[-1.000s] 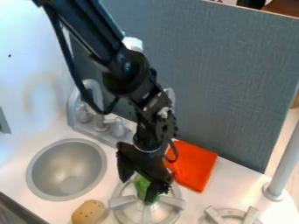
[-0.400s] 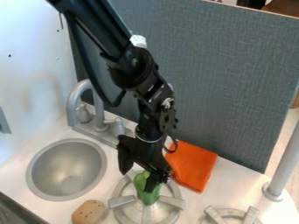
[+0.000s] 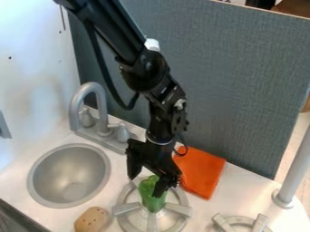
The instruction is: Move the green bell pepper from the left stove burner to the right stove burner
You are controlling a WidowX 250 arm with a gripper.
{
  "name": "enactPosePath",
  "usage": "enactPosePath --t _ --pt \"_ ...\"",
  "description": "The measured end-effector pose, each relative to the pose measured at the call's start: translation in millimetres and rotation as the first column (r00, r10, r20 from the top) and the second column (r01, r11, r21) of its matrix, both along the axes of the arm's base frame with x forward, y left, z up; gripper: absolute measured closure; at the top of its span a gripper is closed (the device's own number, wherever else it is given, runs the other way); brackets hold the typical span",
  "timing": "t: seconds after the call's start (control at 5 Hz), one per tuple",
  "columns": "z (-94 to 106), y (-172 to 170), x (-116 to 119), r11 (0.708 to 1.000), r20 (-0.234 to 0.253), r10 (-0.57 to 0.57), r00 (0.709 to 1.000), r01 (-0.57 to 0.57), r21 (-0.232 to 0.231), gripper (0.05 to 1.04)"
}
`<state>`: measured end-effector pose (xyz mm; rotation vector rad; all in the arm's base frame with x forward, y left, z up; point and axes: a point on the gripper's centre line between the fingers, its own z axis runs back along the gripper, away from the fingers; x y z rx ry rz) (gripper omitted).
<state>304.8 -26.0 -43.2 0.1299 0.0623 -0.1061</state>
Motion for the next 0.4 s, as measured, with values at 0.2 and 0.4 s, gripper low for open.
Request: enactPosePath --t 0.2,0.4 --pt "-1.1 -1.7 2.1 1.0 -0.006 -0.002 1.0 0.002 -0.008 0.41" --pt "-1.2 -2.5 1.4 1.0 -0.011 -0.008 1.0 0.008 -0.014 0.655"
